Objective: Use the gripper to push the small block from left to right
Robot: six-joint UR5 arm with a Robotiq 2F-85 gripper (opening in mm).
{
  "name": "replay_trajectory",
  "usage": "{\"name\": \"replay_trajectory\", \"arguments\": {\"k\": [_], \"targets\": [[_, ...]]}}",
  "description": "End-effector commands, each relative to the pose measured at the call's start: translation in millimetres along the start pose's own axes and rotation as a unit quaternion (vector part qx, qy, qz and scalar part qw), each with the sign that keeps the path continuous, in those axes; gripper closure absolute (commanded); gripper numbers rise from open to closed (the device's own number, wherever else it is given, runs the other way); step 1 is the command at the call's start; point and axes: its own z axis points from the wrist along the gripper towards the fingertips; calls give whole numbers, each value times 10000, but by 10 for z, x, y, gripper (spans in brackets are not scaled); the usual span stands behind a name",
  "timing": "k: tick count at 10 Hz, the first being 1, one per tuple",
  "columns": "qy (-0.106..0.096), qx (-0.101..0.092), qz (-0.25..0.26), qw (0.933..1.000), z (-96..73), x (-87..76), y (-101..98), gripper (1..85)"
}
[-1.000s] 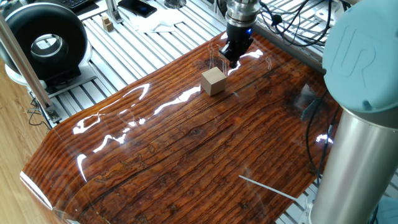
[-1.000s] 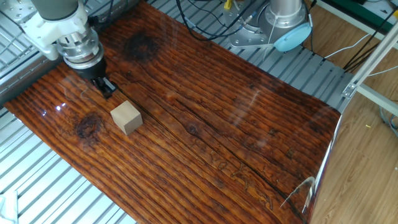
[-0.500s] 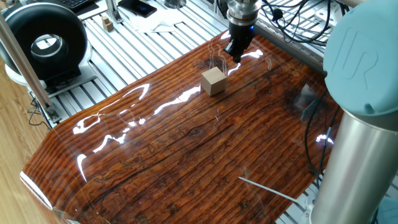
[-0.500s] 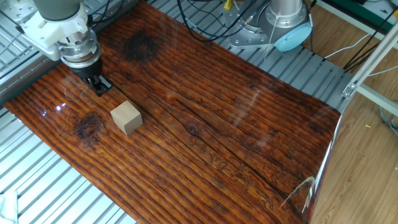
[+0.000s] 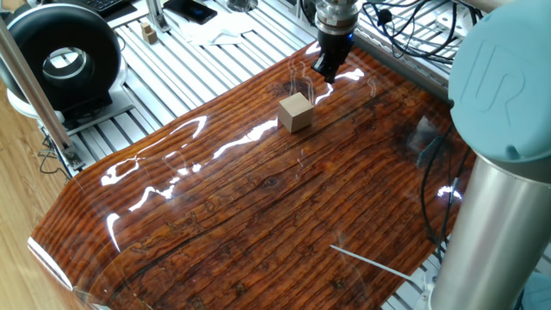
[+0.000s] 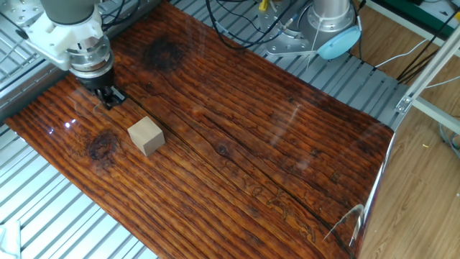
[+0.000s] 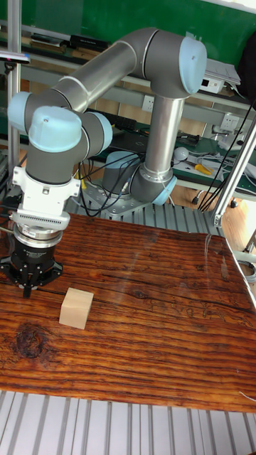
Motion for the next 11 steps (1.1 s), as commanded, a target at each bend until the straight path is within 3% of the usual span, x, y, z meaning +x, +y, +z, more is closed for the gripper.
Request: {"name": "replay_trajectory", "arguments": {"k": [1, 3, 6, 9, 11], "targets": [[-10, -100, -70, 9999, -10, -2, 39, 847], [-27, -223, 486, 9986, 110, -31, 200, 847], [-21, -169, 622, 9979, 358, -42, 353, 847], [63, -358, 800, 9961, 369, 17, 596, 847], [90, -482, 862, 9951, 281, 4, 742, 847]]}}
